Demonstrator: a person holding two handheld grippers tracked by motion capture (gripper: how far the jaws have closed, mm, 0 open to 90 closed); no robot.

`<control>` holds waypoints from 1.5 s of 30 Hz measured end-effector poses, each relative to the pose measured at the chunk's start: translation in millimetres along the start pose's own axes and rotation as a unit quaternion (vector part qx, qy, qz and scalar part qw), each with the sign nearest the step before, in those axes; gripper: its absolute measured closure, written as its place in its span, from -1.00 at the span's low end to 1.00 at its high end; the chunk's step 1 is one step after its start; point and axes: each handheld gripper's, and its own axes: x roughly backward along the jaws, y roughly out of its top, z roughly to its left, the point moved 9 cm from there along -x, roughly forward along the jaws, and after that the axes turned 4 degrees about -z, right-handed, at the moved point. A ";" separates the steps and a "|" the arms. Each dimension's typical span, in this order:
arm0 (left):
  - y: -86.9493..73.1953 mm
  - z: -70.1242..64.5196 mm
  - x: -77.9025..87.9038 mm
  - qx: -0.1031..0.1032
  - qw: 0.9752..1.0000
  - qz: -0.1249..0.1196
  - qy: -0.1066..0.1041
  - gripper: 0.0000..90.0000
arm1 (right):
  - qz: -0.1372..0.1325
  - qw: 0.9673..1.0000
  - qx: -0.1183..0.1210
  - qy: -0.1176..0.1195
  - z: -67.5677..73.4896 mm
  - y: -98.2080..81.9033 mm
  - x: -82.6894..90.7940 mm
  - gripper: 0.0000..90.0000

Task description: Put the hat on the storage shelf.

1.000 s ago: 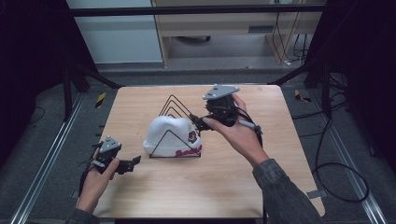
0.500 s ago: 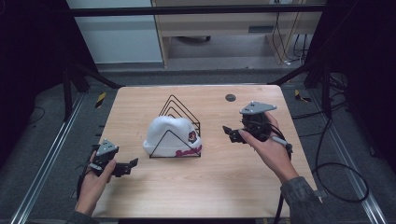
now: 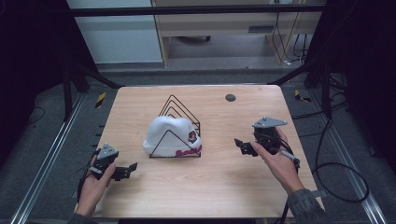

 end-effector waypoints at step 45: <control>-21.0 0.9 -23.6 -0.018 0.999 0.032 0.003 -0.98 | 0.061 0.996 -0.048 -0.051 -6.9 -101.1 -52.0 -0.77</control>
